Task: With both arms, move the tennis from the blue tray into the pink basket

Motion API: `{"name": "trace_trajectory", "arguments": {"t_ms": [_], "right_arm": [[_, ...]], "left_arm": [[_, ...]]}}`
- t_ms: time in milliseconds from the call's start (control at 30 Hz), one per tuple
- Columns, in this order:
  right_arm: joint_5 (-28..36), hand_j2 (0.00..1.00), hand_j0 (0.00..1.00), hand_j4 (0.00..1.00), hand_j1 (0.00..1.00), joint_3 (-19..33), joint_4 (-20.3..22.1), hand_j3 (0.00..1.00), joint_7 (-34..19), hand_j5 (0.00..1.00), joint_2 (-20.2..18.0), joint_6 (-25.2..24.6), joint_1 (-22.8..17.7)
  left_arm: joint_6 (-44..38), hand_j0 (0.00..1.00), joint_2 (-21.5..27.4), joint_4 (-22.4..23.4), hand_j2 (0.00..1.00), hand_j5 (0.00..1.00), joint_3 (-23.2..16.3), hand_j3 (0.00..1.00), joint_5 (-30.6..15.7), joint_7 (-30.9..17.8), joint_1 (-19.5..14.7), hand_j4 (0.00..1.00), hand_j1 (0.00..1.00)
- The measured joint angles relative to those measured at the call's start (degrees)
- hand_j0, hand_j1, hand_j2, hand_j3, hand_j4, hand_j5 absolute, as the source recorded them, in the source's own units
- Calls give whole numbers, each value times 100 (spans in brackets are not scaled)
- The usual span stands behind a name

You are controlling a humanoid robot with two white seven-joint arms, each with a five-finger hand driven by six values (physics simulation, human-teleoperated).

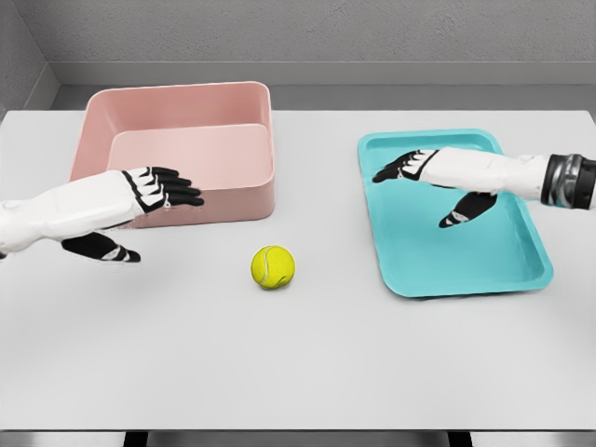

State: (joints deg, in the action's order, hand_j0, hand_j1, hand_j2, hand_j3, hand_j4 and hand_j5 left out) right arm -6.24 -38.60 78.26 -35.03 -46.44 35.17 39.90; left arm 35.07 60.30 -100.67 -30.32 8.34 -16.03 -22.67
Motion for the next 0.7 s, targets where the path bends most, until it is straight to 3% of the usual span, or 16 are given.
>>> {"name": "trace_trajectory", "arguments": {"t_ms": [133,367,533,700], "right_arm": [[51,100,100,100,100,176,-144,100,0,100,-96,0,-9],[-19,100,100,100,100,406,-132,100,0,100,-164,-2,-88],[-307,100,100,100,100,516,-140,100,0,100,-137,-1,-53],[-452,100,100,100,100,581,-154,100,0,100,-100,-1,-79]], "left_arm": [[-3,100,-265,28,100,100,-223,100,7,-37,-695,100,100],[-1,100,-746,33,100,100,-1380,100,49,-196,-1697,100,100],[2,100,-1017,43,100,100,-2121,100,41,-203,-1925,100,100],[2,100,-1247,249,100,100,-2427,100,-68,-200,-1934,100,100]]}}
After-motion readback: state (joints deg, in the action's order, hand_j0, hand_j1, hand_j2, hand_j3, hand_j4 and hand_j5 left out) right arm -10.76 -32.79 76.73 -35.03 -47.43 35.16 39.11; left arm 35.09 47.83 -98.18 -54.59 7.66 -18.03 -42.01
